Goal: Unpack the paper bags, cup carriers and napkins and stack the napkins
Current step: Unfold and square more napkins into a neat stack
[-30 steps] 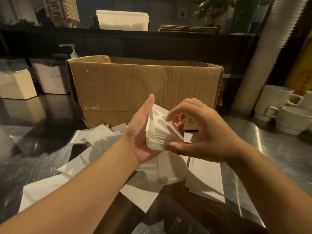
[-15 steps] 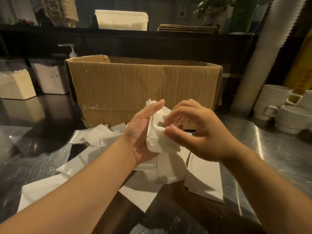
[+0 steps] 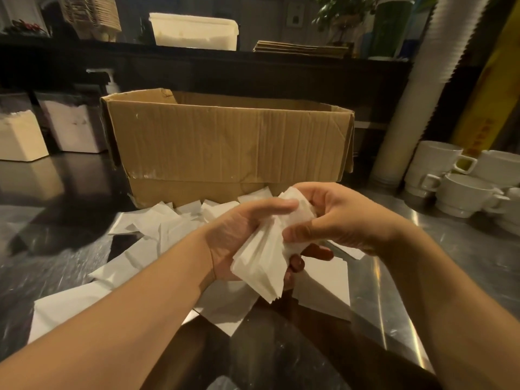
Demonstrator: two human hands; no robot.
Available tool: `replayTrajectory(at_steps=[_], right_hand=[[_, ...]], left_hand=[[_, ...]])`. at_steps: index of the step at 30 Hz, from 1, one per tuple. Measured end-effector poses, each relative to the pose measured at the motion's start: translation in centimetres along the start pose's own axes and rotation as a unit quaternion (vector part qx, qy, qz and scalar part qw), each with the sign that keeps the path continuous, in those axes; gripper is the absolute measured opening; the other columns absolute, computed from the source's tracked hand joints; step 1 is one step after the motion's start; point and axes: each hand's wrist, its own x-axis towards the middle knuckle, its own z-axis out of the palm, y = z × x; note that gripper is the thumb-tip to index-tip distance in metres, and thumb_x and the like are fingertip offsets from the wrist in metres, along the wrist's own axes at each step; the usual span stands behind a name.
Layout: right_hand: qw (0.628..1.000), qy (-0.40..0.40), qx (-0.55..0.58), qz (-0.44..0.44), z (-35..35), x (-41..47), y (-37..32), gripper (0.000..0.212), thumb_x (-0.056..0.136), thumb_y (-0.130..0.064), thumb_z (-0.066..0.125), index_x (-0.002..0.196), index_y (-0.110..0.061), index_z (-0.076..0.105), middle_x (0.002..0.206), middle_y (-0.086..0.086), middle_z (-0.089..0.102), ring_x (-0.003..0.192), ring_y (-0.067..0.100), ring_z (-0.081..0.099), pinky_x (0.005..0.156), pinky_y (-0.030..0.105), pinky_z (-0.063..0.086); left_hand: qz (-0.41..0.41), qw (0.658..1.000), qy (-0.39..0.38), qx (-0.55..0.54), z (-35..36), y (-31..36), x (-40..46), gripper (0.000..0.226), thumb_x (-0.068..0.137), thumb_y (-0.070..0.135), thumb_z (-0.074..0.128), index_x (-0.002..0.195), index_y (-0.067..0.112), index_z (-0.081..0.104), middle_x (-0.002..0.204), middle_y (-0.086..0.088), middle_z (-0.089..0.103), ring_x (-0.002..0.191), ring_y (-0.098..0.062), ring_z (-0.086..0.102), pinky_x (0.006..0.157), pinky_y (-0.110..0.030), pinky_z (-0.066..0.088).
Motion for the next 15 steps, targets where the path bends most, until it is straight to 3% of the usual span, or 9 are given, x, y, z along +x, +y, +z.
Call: replayTrajectory(at_steps=[2,4,6,8,10,12,15], right_hand=[[0.999,0.042,0.023,-0.023,0.1,-1.3,-0.2,0.044,0.076,-0.021,0.081,0.116,-0.016,0.064,0.107,0.004,0.073,0.103,0.025,0.073,0.086,0.042,0.062],[0.992,0.108,0.050,-0.038,0.3,-3.0,0.0,0.047,0.070,-0.027,0.079,0.114,-0.019,0.063,0.105,-0.001,0.074,0.102,0.020,0.073,0.081,0.036,0.063],[0.976,0.197,0.079,-0.051,0.5,-5.0,0.8,0.046,0.070,-0.026,0.077,0.113,-0.020,0.062,0.101,-0.007,0.073,0.100,0.013,0.072,0.074,0.028,0.062],[0.959,0.267,0.085,-0.045,0.4,-6.7,2.3,0.045,0.071,-0.026,0.076,0.113,-0.020,0.062,0.100,-0.008,0.073,0.099,0.012,0.071,0.074,0.025,0.060],[0.947,0.307,0.093,-0.020,0.2,-8.7,3.7,0.043,0.073,-0.024,0.077,0.113,-0.022,0.062,0.101,-0.003,0.072,0.098,0.015,0.071,0.075,0.028,0.061],[0.942,0.321,0.093,-0.016,-0.4,-10.8,4.7,0.041,0.078,-0.016,0.079,0.114,-0.024,0.062,0.106,0.002,0.069,0.096,0.019,0.071,0.074,0.030,0.060],[0.933,0.353,0.073,-0.025,-1.5,-13.0,5.8,0.046,0.088,0.003,0.070,0.120,-0.028,0.060,0.115,0.005,0.066,0.099,0.020,0.069,0.074,0.026,0.058]], left_hand=[[0.010,0.999,-0.032,-0.035,0.4,0.2,-0.1,0.078,0.079,0.050,0.082,0.141,0.011,0.055,0.118,-0.017,0.059,0.103,-0.033,0.057,0.091,-0.046,0.053],[0.046,0.997,-0.051,-0.040,0.5,-0.2,-0.1,0.088,0.084,0.061,0.072,0.149,0.007,0.049,0.132,-0.021,0.057,0.122,-0.039,0.053,0.110,-0.055,0.042],[0.085,0.996,-0.001,-0.033,1.2,-0.9,0.1,0.101,0.074,0.062,0.082,0.153,0.010,0.046,0.145,-0.024,0.054,0.136,-0.043,0.051,0.117,-0.062,0.036],[0.115,0.985,0.107,0.067,2.7,-2.0,0.8,0.093,0.063,0.049,0.095,0.143,0.019,0.058,0.138,-0.012,0.065,0.131,-0.034,0.060,0.110,-0.055,0.049],[0.126,0.942,0.211,0.230,5.1,-3.1,2.4,0.065,0.070,0.030,0.094,0.129,0.030,0.065,0.117,0.007,0.074,0.117,-0.017,0.068,0.101,-0.039,0.056],[0.148,0.906,0.237,0.318,6.7,-3.5,4.6,0.055,0.079,0.018,0.089,0.124,0.035,0.065,0.112,0.012,0.074,0.112,-0.011,0.067,0.098,-0.034,0.057],[0.146,0.898,0.235,0.342,8.3,-3.6,7.7,0.060,0.083,0.012,0.086,0.129,0.039,0.059,0.119,0.011,0.067,0.114,-0.010,0.063,0.097,-0.032,0.058]])
